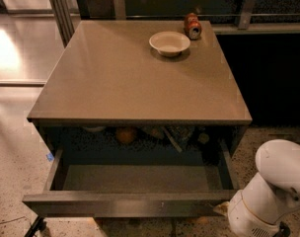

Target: Close top drawer

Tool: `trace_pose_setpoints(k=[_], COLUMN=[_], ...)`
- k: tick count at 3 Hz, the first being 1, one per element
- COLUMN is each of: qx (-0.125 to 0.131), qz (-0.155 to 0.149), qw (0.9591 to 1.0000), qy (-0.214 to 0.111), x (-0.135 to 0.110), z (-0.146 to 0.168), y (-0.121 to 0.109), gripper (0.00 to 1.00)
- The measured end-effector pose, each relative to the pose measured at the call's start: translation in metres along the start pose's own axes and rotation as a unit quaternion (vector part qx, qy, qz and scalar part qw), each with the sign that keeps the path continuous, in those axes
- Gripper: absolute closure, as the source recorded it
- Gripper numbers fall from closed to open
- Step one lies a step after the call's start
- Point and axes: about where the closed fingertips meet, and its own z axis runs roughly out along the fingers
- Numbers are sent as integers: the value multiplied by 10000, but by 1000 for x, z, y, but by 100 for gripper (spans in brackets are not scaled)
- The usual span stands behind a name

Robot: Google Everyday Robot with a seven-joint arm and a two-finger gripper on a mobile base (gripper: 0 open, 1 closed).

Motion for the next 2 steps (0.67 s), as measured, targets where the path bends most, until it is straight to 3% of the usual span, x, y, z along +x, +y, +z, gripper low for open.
trace_pose_setpoints(k=[1, 2], qx=[0, 0], qz=[0, 0], qw=[10000, 10000], qy=[0, 0], x=[0, 0], z=[0, 0], y=[0, 0], gripper=[0, 23])
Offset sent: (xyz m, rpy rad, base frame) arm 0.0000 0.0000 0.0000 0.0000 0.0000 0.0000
